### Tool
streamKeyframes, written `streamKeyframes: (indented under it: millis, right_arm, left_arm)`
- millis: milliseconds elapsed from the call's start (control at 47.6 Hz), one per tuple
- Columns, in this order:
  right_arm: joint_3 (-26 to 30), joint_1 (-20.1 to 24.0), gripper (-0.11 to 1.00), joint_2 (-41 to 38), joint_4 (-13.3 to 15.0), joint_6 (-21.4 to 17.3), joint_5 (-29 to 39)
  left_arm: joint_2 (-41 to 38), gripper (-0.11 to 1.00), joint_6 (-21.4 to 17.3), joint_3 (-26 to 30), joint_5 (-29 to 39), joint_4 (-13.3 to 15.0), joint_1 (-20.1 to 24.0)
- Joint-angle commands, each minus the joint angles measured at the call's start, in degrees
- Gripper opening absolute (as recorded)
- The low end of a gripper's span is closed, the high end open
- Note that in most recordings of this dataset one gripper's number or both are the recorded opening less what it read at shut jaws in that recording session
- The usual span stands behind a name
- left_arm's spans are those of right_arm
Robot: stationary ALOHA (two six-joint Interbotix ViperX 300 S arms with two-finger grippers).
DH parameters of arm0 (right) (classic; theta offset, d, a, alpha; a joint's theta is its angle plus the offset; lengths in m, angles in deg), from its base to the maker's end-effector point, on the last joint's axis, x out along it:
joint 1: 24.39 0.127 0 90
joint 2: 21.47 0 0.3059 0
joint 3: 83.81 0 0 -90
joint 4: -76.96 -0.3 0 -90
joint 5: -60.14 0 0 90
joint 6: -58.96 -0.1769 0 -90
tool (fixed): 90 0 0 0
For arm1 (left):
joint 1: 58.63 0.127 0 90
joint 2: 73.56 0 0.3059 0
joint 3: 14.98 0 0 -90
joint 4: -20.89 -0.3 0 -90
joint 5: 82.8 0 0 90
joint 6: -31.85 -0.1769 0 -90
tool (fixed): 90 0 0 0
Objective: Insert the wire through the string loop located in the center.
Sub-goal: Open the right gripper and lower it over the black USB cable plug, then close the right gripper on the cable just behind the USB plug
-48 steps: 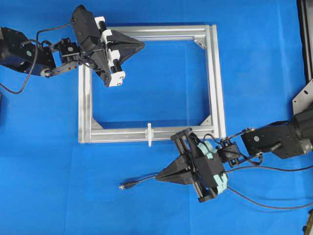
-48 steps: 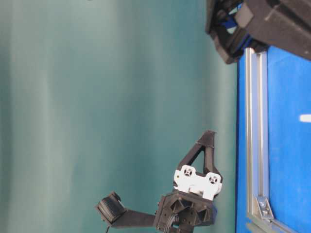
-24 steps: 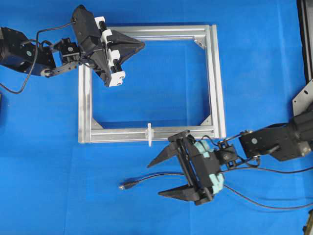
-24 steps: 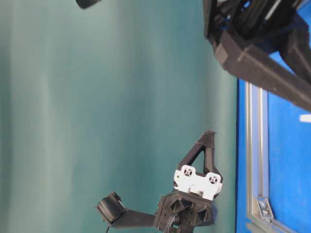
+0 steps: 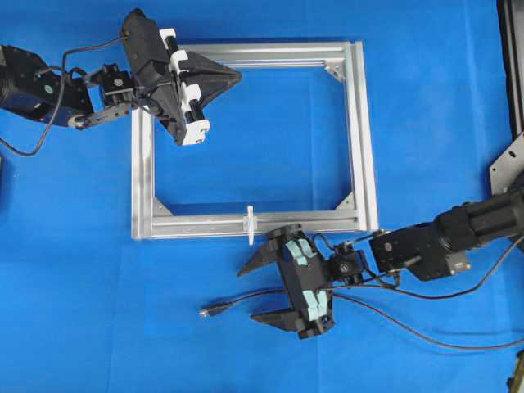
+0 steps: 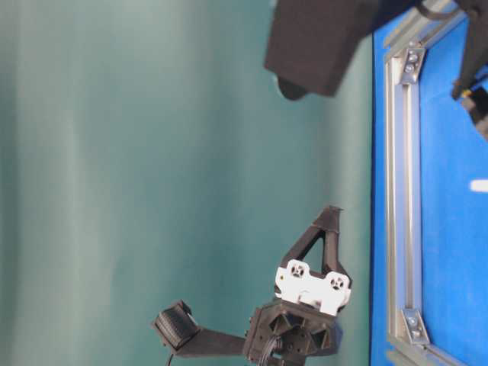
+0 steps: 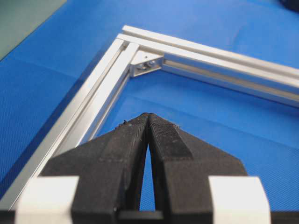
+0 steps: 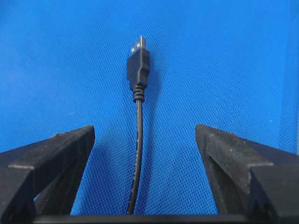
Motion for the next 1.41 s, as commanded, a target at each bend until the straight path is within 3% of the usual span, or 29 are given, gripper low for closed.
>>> streamKeyframes:
  millis: [0,294,483,609,1113,1385]
  right_arm:
    - [1.2,0.2,0.8,0.6,-0.3,-0.1,-0.5]
    - [1.2,0.2,0.68,0.4,-0.3,0.1,-0.3]
    - [1.2,0.2,0.19,0.4,0.1,0.3,-0.6]
    - [1.2,0.2,-0.01,0.4,0.3,0.4,-0.7]
    - [-0.7,0.3,-0.02,4.5,0.0,-0.1,0.4]
    - [-0.4,0.4,-0.02,12.4,0.1,0.4,9.7]
  left_arm:
    - [1.6,0.0,-0.1,0.4,-0.3,-0.2,0.0]
    - [1.6,0.0,-0.1,0.3,-0.3,-0.2,0.0]
    - [1.6,0.0,-0.1,0.3,-0.3,-0.2,0.0]
    - [1.5,0.0,-0.1,0.3,-0.2,-0.2,0.0]
    - [1.8,0.0,0.0,-0.6,0.0,-0.2,0.0]
    - [2.0,0.0,0.0,-0.9,0.0,-0.2,0.0]
